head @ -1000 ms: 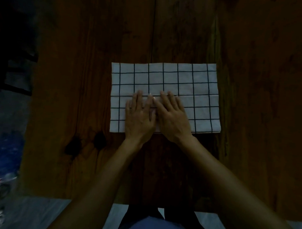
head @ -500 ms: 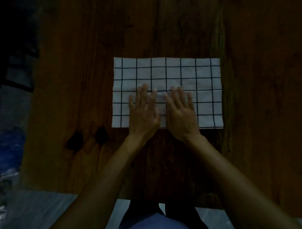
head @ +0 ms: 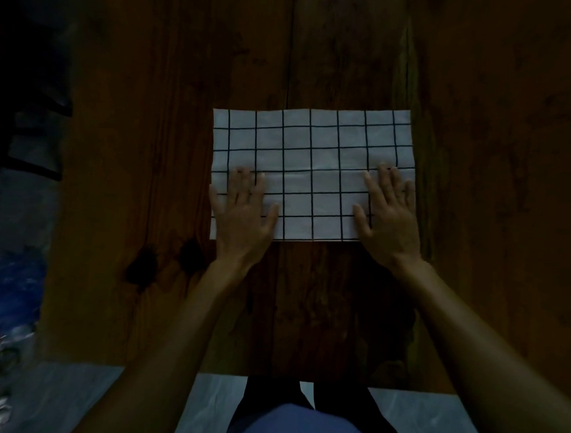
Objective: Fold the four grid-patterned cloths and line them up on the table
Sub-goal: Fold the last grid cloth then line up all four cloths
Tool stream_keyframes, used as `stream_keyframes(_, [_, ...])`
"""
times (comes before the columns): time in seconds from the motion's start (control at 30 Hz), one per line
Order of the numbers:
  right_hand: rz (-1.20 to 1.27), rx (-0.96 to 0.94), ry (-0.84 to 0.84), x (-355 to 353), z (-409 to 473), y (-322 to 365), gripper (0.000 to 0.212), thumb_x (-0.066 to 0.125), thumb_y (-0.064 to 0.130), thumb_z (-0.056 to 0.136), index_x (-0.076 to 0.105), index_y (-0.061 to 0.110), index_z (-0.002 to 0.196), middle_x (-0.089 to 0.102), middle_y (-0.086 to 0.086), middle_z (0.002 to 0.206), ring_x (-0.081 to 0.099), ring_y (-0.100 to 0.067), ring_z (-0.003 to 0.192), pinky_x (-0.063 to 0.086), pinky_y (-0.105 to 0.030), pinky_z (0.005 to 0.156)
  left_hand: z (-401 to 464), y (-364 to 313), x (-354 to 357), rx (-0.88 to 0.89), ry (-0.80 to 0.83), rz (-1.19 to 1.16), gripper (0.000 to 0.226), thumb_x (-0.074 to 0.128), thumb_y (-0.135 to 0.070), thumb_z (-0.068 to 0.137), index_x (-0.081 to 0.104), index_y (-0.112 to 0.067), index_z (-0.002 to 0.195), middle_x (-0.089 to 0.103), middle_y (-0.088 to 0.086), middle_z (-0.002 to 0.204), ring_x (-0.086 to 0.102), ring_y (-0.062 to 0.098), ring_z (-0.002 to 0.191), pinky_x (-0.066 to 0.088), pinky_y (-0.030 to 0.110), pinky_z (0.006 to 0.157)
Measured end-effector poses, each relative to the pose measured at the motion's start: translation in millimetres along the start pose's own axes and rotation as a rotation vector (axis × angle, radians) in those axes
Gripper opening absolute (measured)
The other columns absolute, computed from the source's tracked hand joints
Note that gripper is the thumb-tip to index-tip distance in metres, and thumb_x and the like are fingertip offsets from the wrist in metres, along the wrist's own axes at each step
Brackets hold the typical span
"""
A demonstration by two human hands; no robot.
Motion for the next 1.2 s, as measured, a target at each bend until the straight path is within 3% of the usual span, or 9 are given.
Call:
stream_keyframes(0.1, [0.051, -0.158, -0.072, -1, -11, 17, 0.054, 0.038, 0.037, 0.096, 0.041, 0.008, 0.141, 0.023, -0.019, 0.155, 0.014, -0.030, 0.146, 0.007, -0.043, 0.120, -9, -19, -9, 0.144, -0.155, -0.056, 0.038, 0.047, -0.034, 0.091, 0.057, -0.014, 0.123, 0.049, 0.010, 0.140, 0.029, 0.027, 0.140, 0.002, 0.050, 0.116])
stream_keyframes(0.17, [0.114, -0.220, -0.072, 0, -19, 32, 0.048, 0.045, 0.037, 0.093, 0.050, 0.010, 0.134, 0.030, -0.019, 0.152, 0.019, -0.030, 0.145, 0.015, -0.044, 0.119, -19, -29, -10, 0.242, -0.151, -0.098, 0.026, 0.054, -0.032, 0.088, 0.064, -0.015, 0.104, 0.060, 0.008, 0.121, 0.041, 0.026, 0.130, 0.015, 0.050, 0.113])
stream_keyframes(0.33, [0.178, -0.220, 0.009, 3, -39, 47, 0.044, 0.048, 0.036, 0.088, 0.056, 0.017, 0.127, 0.035, -0.016, 0.150, 0.021, -0.030, 0.144, 0.017, -0.045, 0.117, -39, -35, -7, 0.340, -0.040, -0.062, 0.030, 0.056, -0.040, 0.082, 0.065, -0.018, 0.101, 0.059, 0.007, 0.114, 0.043, 0.026, 0.123, 0.023, 0.044, 0.109])
stream_keyframes(0.5, [0.170, -0.161, 0.073, 9, -51, 48, 0.046, 0.047, 0.036, 0.087, 0.054, 0.020, 0.130, 0.029, -0.014, 0.154, 0.014, -0.030, 0.146, 0.007, -0.043, 0.118, -40, -37, -6, 0.392, -0.087, 0.003, 0.026, 0.050, -0.030, 0.090, 0.069, -0.014, 0.095, 0.065, 0.013, 0.106, 0.051, 0.030, 0.113, 0.028, 0.043, 0.103])
stream_keyframes(0.7, [0.148, -0.154, 0.064, 13, -53, 57, 0.043, 0.053, 0.036, 0.087, 0.055, 0.021, 0.127, 0.033, -0.014, 0.152, 0.019, -0.031, 0.145, 0.010, -0.047, 0.118, -38, -42, -7, 0.394, -0.091, -0.014, 0.026, 0.046, -0.023, 0.091, 0.066, -0.007, 0.094, 0.065, 0.012, 0.097, 0.058, 0.028, 0.100, 0.029, 0.039, 0.102])
stream_keyframes(0.8, [0.149, -0.111, -0.006, 10, -51, 65, 0.033, 0.058, 0.029, 0.088, 0.059, 0.019, 0.120, 0.047, -0.014, 0.142, 0.033, -0.033, 0.138, 0.021, -0.048, 0.115, -38, -46, -15, 0.362, -0.129, -0.072, 0.023, 0.047, -0.022, 0.090, 0.065, -0.007, 0.093, 0.066, 0.011, 0.092, 0.060, 0.026, 0.093, 0.030, 0.036, 0.100])
stream_keyframes(0.9, [0.196, -0.077, -0.115, -1, -45, 71, 0.021, 0.057, 0.020, 0.089, 0.066, 0.014, 0.107, 0.064, -0.011, 0.114, 0.056, -0.031, 0.114, 0.038, -0.043, 0.099, -41, -51, -21, 0.369, -0.146, -0.103, 0.021, 0.052, -0.024, 0.089, 0.064, -0.009, 0.097, 0.067, 0.010, 0.095, 0.061, 0.024, 0.093, 0.036, 0.039, 0.099])
stream_keyframes(1.0, [0.255, -0.063, -0.165, -15, -38, 73, 0.023, 0.048, 0.021, 0.091, 0.067, 0.012, 0.101, 0.068, -0.008, 0.100, 0.062, -0.025, 0.097, 0.043, -0.037, 0.088, -45, -52, -22, 0.327, -0.102, -0.102, 0.032, 0.066, -0.028, 0.084, 0.062, -0.008, 0.110, 0.066, 0.012, 0.104, 0.060, 0.028, 0.098, 0.043, 0.042, 0.091])
stream_keyframes(1.2, [0.201, -0.105, -0.180, -29, -38, 77, 0.013, 0.061, 0.015, 0.088, 0.069, 0.013, 0.098, 0.070, -0.006, 0.094, 0.064, -0.023, 0.085, 0.043, -0.033, 0.080, -47, -58, -35, 0.297, -0.230, -0.163, 0.014, 0.055, -0.012, 0.088, 0.065, -0.004, 0.093, 0.067, 0.012, 0.084, 0.064, 0.024, 0.069, 0.050, 0.030, 0.059])
Point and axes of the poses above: each hand's wrist, its own z-axis towards the middle knuckle, its own x-axis out of the palm, y = z × x, the point moved 3 cm from there along z, towards the middle knuckle
